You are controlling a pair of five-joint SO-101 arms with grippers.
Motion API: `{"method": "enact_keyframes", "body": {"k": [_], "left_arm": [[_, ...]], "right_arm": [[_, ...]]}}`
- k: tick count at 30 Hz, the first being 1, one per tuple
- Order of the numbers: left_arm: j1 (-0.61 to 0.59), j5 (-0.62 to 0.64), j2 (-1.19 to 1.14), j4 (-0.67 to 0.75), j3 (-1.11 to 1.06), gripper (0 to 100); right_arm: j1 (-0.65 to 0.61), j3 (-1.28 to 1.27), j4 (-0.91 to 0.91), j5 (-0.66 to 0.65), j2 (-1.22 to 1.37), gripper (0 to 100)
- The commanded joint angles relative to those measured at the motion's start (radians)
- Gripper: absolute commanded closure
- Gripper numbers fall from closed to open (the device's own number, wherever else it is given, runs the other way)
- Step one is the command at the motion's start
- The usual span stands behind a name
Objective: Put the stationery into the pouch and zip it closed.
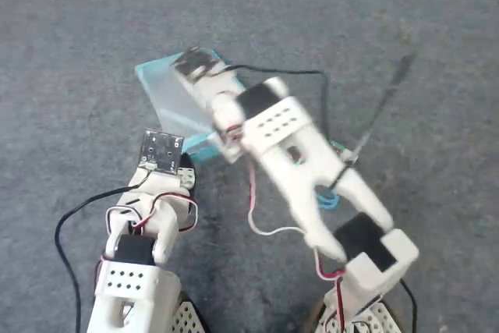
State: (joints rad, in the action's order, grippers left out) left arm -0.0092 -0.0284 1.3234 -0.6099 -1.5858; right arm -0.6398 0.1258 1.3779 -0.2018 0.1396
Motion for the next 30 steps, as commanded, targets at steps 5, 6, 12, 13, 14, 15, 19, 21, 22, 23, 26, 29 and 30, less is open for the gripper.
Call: {"method": "enact_keyframes", "body": {"k": [5,6,12,13,14,15,19,21,22,23,26,29,30], "left_arm": [[-0.008,-0.011,-0.008,0.012,0.008,99],[-0.008,-0.011,-0.008,0.012,0.008,99],[-0.097,0.031,-0.008,0.012,0.036,99],[-0.140,0.071,-0.008,0.009,0.050,99],[-0.172,0.103,-0.008,0.008,0.061,99],[-0.192,0.117,-0.008,0.005,0.065,99],[0.032,-0.098,-0.009,-0.086,0.050,99],[0.170,-0.170,-0.008,-0.121,0.030,99],[0.189,-0.172,-0.008,-0.126,0.028,99],[0.173,-0.170,-0.008,-0.121,0.030,99],[0.014,-0.087,-0.008,-0.061,0.042,99],[-0.089,-0.029,-0.012,-0.021,0.050,99],[-0.071,-0.057,-0.014,-0.023,0.047,99]], "right_arm": [[0.120,0.063,0.156,0.002,-0.208,77.7],[0.136,0.061,0.179,-0.005,-0.223,77.7],[0.254,-0.002,0.252,-0.071,-0.302,77.7],[0.277,-0.040,0.245,-0.083,-0.315,77.7],[0.302,-0.086,0.226,-0.095,-0.331,77.7],[0.325,-0.140,0.202,-0.109,-0.348,77.7],[0.400,-0.393,0.022,-0.160,-0.414,77.8],[0.420,-0.505,-0.070,-0.192,-0.424,77.8],[0.430,-0.551,-0.108,-0.210,-0.421,77.8],[0.441,-0.594,-0.145,-0.227,-0.417,77.8],[0.483,-0.664,-0.220,-0.269,-0.392,77.8],[0.521,-0.669,-0.248,-0.273,-0.352,77.8],[0.529,-0.666,-0.249,-0.273,-0.340,77.8]]}}
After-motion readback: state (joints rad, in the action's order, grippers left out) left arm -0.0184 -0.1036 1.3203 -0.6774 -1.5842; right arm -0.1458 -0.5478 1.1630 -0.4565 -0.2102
